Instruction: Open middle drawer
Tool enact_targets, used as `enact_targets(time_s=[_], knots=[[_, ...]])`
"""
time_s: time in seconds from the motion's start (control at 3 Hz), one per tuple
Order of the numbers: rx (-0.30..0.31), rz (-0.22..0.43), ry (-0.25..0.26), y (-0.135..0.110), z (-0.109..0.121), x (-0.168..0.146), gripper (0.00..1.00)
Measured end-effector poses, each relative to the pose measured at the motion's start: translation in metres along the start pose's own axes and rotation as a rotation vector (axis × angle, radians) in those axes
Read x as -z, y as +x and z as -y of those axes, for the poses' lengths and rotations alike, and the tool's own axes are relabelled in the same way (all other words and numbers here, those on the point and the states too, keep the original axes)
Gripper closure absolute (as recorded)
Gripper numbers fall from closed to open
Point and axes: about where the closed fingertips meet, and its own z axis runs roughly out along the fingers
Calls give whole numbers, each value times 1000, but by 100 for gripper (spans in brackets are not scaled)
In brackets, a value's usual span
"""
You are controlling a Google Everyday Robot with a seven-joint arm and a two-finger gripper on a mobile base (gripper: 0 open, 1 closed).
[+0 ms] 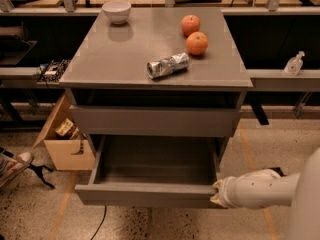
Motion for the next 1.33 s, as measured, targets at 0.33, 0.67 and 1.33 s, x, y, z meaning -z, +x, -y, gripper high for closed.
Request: enact_targets(time_s=[0.33, 0.67, 1.33], knots=[[-14, 2, -1, 5, -9, 6, 100], [-15, 2, 0, 4, -8, 9, 100], [-68, 5, 0, 20, -36, 20, 100]])
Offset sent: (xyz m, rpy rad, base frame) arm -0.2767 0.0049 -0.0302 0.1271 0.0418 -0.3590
